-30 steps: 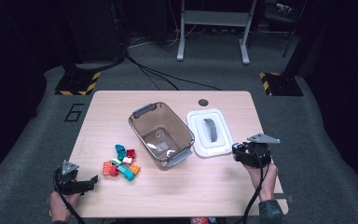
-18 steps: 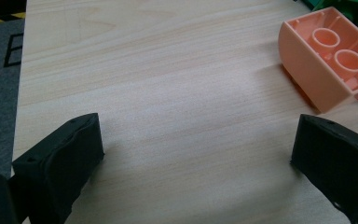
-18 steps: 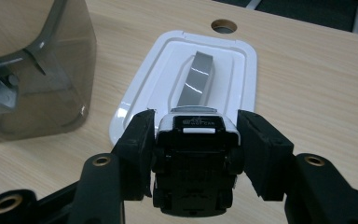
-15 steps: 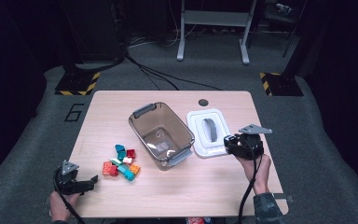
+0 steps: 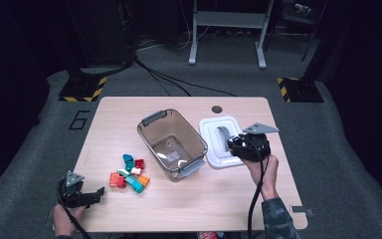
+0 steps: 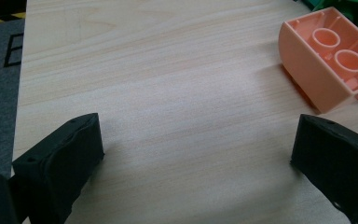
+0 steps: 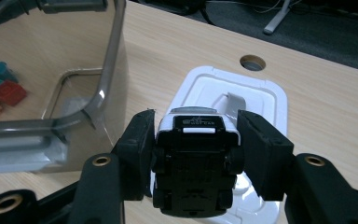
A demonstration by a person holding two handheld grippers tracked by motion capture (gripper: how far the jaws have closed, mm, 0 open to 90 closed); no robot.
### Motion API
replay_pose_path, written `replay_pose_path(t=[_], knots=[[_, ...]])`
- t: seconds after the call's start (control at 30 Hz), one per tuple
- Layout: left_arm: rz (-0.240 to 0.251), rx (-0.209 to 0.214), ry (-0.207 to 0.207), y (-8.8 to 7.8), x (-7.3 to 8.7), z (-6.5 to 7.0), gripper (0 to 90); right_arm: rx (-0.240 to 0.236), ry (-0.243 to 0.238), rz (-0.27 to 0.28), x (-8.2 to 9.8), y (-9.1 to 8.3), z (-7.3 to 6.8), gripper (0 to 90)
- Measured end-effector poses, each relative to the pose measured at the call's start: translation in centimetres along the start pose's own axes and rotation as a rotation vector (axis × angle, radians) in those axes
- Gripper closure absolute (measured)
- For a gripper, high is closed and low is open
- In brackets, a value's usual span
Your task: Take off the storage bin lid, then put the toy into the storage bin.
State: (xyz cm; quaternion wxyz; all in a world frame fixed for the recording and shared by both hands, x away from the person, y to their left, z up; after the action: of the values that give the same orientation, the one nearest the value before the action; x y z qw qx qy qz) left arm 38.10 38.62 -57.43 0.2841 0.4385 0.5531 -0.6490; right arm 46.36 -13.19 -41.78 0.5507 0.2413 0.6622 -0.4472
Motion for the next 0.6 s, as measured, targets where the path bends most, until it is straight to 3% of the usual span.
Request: replay_pose_path(t=[0.6], knots=[[0.0, 0.0, 0.001, 0.0, 0.0, 0.0, 1.6, -0.079, -0.031, 0.061, -4.1, 2.0, -3.7, 48.3]])
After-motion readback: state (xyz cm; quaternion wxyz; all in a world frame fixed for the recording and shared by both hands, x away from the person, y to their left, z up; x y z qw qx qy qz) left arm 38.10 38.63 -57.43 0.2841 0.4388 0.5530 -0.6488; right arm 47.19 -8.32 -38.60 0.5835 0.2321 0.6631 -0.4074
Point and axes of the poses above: each handheld gripper's, and its own axes: y roughly forward along the jaws, x roughly out of its underside, z roughly to its right, the point moved 6 cm from there along y, roughly forward along the jaws, and after that the axes turned 15 degrees about z, right-handed, at the moved point
